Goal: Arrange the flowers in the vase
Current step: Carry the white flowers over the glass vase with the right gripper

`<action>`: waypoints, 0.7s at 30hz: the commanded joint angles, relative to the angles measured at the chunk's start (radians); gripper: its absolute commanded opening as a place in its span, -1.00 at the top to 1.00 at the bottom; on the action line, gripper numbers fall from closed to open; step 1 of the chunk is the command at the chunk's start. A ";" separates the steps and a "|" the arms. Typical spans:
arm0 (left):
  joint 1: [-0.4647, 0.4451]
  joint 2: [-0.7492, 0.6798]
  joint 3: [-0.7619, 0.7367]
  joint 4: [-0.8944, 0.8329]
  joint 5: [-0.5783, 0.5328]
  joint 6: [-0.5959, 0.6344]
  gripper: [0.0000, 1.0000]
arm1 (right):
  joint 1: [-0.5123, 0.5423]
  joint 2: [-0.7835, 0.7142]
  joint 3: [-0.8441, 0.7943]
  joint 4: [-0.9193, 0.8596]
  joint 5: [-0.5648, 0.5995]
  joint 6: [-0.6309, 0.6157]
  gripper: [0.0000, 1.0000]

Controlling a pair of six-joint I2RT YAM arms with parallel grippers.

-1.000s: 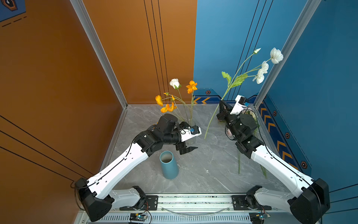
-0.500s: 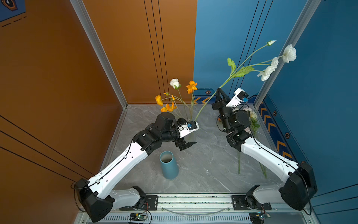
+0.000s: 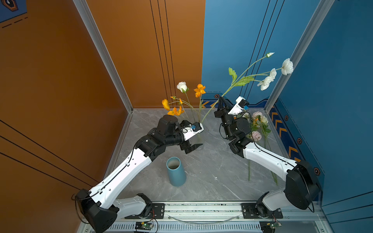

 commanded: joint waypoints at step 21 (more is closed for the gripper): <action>0.009 0.003 -0.011 0.012 0.038 -0.019 -0.96 | 0.075 0.116 -0.138 0.071 0.005 0.062 1.00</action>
